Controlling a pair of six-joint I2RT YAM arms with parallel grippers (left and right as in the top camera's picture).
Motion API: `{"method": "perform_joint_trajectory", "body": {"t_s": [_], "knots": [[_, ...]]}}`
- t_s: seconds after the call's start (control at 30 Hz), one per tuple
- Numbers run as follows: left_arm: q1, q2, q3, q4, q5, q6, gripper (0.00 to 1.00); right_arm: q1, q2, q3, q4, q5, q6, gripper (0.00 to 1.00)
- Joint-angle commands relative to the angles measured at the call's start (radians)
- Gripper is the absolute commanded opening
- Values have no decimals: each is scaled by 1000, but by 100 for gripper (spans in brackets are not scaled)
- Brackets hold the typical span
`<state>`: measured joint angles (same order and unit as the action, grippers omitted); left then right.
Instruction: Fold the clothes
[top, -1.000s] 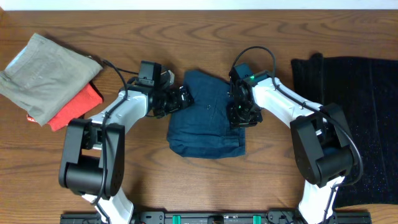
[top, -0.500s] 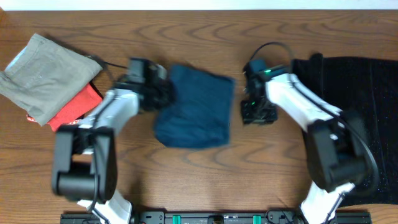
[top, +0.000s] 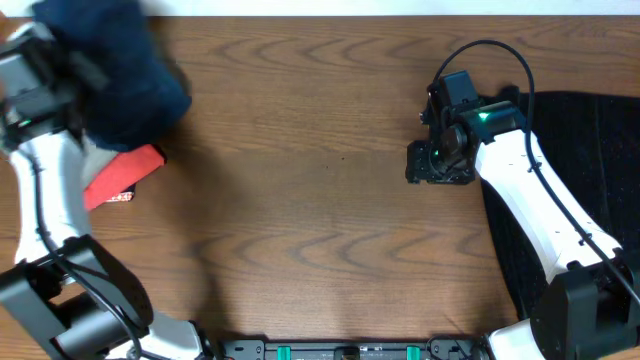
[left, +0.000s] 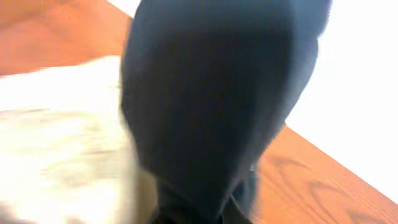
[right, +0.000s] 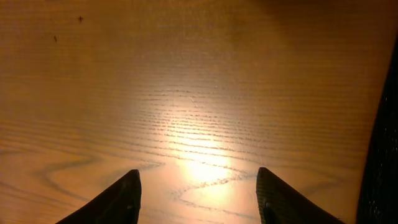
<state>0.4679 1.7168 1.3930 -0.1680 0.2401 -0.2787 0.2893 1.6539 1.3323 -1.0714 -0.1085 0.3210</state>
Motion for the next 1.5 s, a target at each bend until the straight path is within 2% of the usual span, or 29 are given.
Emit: {"method": "perform_joint_trajectory", "body": {"t_s": [0.0,0.13,0.17,0.2,0.27,0.3,0.33,0.37,0.57,0.7,0.83,1.03,1.17,1.27,1.47], "knots": [[96,19,10,-29,-48,19,7,0,-6,13,-13,-3,-8,58],[183,74,10,-97,-47,11,11,0,-6,13,-23,-4,-21,57],[200,88,10,-115,-47,0,15,0,-6,13,-25,-4,-23,57],[214,97,10,-127,-47,-16,25,0,-6,13,-27,-3,-23,57],[232,110,10,-144,-42,-59,61,0,-6,13,-29,-3,-23,58],[237,112,10,-146,-38,-71,74,0,-6,13,-29,-3,-23,58],[240,112,10,-145,-30,-76,95,0,-6,13,-29,-3,-23,58],[241,111,10,-137,-16,-76,98,0,-6,13,-29,-3,-23,58],[238,64,10,-101,-2,-138,98,-2,-6,13,-22,-3,-23,68],[211,0,10,-74,47,-138,98,-2,-6,13,13,-3,-23,81],[121,-59,10,-77,47,-113,98,-2,-6,13,60,-6,-22,99],[-135,-63,10,-154,-1,36,98,-34,-6,13,143,-21,27,99],[-330,-40,10,-291,-22,61,98,-93,-6,13,185,-46,-4,99],[-452,-14,10,-457,-36,61,98,-146,-6,13,139,-46,-56,99],[-572,-1,10,-879,-161,33,98,-215,-8,13,-32,-45,-72,99]]}}
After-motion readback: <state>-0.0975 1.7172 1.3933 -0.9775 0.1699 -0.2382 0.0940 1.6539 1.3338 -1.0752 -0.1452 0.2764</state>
